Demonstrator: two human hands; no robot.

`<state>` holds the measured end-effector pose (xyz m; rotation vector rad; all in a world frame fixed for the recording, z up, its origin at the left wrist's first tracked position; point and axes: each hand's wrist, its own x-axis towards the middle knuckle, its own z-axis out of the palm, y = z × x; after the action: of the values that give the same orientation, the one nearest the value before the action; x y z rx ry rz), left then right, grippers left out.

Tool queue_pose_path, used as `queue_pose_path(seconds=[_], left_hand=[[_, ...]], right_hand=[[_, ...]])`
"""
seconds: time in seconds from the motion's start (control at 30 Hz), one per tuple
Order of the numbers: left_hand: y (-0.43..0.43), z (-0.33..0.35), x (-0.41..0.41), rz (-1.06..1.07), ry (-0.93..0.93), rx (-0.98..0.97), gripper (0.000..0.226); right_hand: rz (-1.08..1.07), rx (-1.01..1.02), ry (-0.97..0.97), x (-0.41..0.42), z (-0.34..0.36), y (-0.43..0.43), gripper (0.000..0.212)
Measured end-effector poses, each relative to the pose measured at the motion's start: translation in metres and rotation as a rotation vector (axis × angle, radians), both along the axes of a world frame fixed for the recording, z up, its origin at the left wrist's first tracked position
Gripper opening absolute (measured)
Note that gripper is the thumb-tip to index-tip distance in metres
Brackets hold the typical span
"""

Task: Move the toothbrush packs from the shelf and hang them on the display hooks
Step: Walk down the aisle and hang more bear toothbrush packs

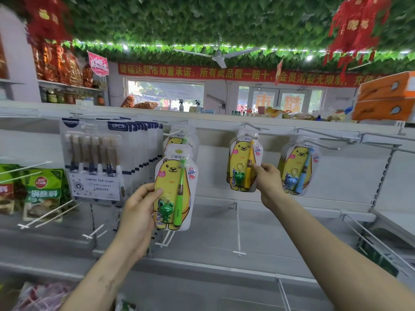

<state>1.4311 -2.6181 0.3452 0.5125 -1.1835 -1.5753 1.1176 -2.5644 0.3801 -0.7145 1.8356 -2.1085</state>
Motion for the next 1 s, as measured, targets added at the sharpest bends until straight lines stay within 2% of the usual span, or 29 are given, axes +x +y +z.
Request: queue_pose_path(seconds=[0.17, 0.3, 0.43, 0.63, 0.9, 1.0], left_hand=[[-0.004, -0.004, 0.009, 0.019, 0.02, 0.014, 0.011], [-0.005, -0.007, 0.014, 0.016, 0.017, 0.023, 0.01], [-0.009, -0.008, 0.017, -0.012, 0.001, 0.035, 0.013], [-0.016, -0.01, 0.024, -0.039, -0.028, 0.001, 0.012], [-0.031, -0.02, 0.051, -0.094, -0.025, -0.02, 0.008], [-0.04, -0.031, 0.064, -0.108, -0.021, -0.002, 0.013]], right_hand=[[-0.104, 0.055, 0.053, 0.0, -0.027, 0.006, 0.019], [-0.155, 0.057, 0.111, 0.031, -0.049, 0.024, 0.012], [0.136, -0.038, 0.126, 0.092, -0.042, 0.028, 0.008], [0.523, -0.032, 0.217, 0.172, -0.014, 0.017, 0.02], [0.622, -0.012, 0.267, 0.211, -0.026, 0.005, 0.02], [0.653, 0.039, 0.313, 0.219, -0.036, 0.003, 0.02]])
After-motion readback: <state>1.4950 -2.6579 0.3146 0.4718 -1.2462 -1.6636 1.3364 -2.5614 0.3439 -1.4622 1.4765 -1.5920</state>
